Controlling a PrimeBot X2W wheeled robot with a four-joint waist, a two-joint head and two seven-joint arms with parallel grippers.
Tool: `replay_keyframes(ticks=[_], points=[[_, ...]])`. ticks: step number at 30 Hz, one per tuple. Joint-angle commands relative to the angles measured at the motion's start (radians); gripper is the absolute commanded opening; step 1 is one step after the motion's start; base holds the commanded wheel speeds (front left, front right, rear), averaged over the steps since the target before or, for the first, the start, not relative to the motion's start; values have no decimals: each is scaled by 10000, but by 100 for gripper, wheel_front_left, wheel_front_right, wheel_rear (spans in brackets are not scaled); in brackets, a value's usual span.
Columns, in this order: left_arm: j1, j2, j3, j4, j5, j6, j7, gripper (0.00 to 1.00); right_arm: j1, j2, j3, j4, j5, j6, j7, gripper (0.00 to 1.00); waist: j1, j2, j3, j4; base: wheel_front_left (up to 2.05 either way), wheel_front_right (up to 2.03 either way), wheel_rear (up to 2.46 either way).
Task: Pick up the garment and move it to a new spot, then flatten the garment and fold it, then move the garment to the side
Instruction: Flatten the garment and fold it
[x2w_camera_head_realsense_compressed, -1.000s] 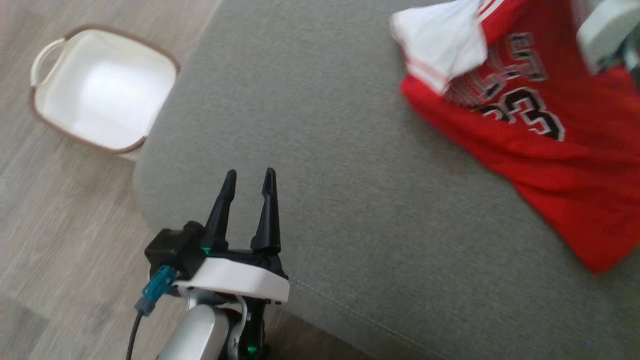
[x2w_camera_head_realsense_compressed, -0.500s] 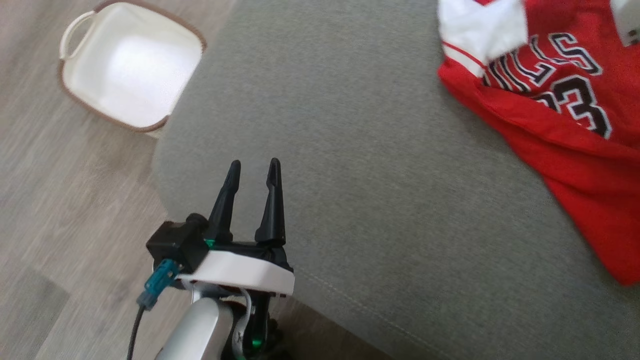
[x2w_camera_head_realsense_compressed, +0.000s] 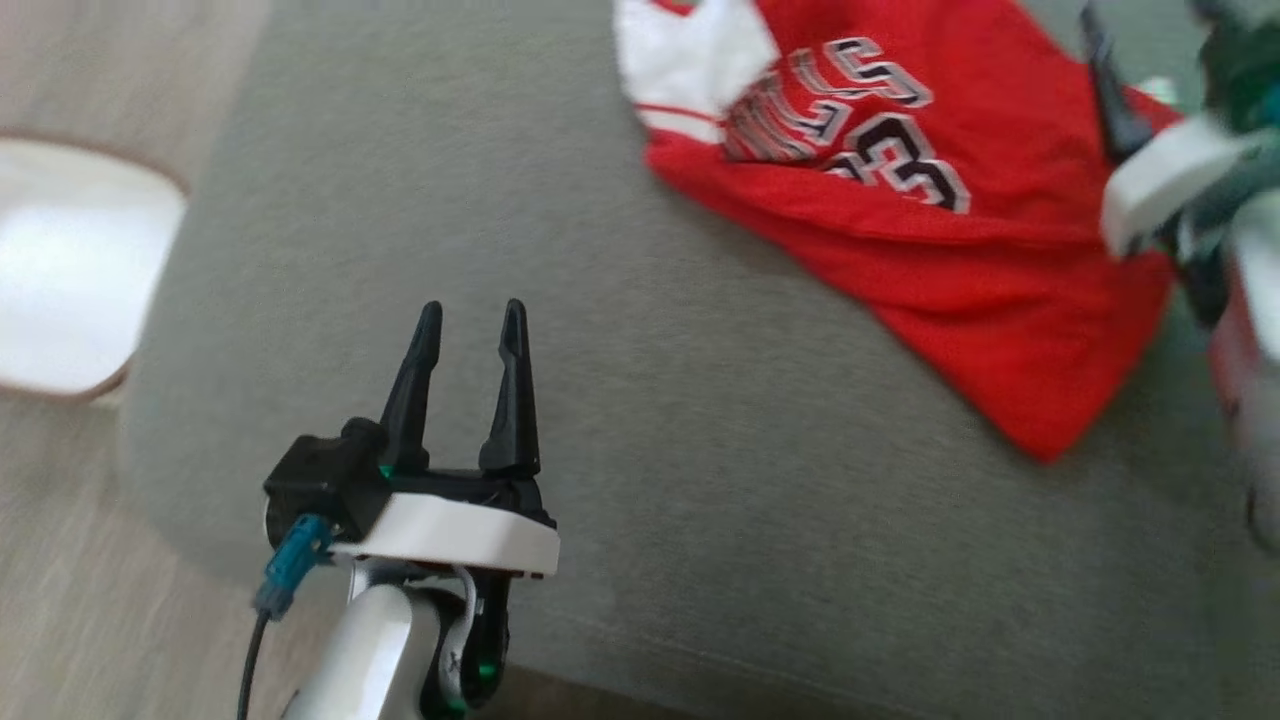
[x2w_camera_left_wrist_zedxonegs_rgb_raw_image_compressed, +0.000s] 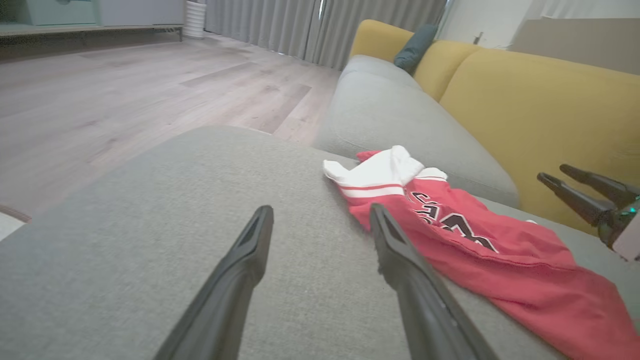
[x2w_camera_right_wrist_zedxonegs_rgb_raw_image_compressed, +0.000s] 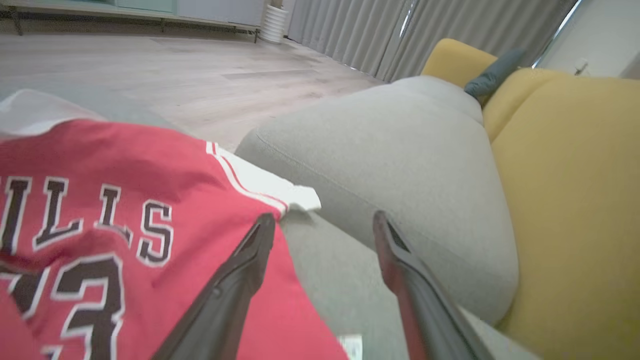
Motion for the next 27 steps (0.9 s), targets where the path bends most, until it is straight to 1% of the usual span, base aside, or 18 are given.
replay_keyframes(ticks=[1, 4, 8, 13, 17, 20, 27], points=[[-244, 66, 341, -311, 103, -37, -78, 100, 141, 169, 138, -450, 193, 65, -143, 100, 0, 0, -319, -804, 0, 0, 0], [-190, 66, 416, -235, 214, -114, -78, 100, 1183, 115, 192, -1142, 733, 65, -172, 100, 0, 0, -471, -1265, 0, 0, 0], [-110, 66, 492, -132, 349, -215, -78, 100, 2597, 38, 349, -2356, 1287, 65, -7, 100, 0, 0, -676, -1675, 0, 0, 0], [14, 66, 528, -30, 442, -294, -78, 100, 4036, -90, 608, -3853, 1759, 65, 712, 100, 0, 0, -738, -1979, 0, 0, 0], [-108, 66, 515, -24, 482, -369, -78, 100, 4389, -135, 697, -4546, 1916, 65, 1390, 100, 0, 0, -542, -2018, 0, 0, 0], [-173, 66, 487, -8, 487, -402, -78, 100, 4335, -103, 695, -4518, 2098, 65, 1691, 100, 0, 0, -415, -1917, 0, 0, 0], [-246, 66, 552, 4, 481, -422, -78, 100, 4030, -36, 694, -4026, 2388, 65, 2139, 100, 0, 0, -211, -1684, 0, 0, 0]])
